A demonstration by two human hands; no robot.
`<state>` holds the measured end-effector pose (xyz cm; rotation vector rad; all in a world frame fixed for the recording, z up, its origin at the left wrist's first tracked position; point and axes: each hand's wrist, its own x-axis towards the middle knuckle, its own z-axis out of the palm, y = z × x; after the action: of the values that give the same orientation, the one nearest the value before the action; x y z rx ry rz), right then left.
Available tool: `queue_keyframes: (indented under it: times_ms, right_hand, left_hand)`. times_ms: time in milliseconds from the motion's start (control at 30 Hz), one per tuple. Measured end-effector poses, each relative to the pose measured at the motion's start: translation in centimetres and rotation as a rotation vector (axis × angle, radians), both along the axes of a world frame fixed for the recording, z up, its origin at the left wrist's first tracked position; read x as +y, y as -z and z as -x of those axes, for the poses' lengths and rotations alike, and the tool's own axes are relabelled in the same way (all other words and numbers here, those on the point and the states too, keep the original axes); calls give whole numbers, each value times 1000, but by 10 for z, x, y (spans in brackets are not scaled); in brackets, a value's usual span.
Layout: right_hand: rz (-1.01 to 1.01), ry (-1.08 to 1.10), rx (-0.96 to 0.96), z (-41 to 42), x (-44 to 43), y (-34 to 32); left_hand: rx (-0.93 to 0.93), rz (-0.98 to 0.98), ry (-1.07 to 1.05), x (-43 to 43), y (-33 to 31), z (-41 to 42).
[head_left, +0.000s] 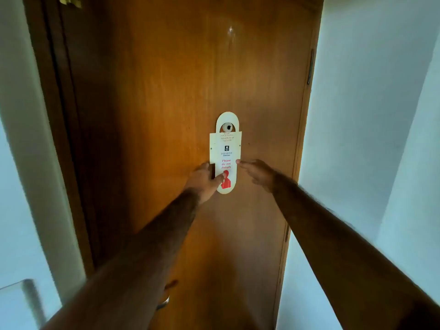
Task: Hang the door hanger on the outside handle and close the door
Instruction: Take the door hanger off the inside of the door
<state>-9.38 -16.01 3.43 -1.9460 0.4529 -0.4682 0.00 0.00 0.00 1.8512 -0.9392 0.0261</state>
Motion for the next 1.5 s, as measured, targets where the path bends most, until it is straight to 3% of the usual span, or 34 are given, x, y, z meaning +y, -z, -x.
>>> queue_keyframes:
  times_ms: [200, 433, 733, 967, 1500]
  right_hand:
    - [-16, -3, -107, -28, -10, 23]
    - [-115, 56, -207, -45, -22, 31]
    - [-116, 101, -245, -53, -34, 35]
    - [-34, 280, -280, -44, -40, 15]
    - [-32, 235, -414, 10, 14, -27]
  left_hand:
    - [-139, 13, -180, -22, 8, -1]
    - [-63, 96, -289, -40, 2, -6]
    - [-121, 24, -308, -51, 6, -4]
    - [-196, 76, -324, -46, -18, 0]
    - [122, 417, -178, 2, -65, 18]
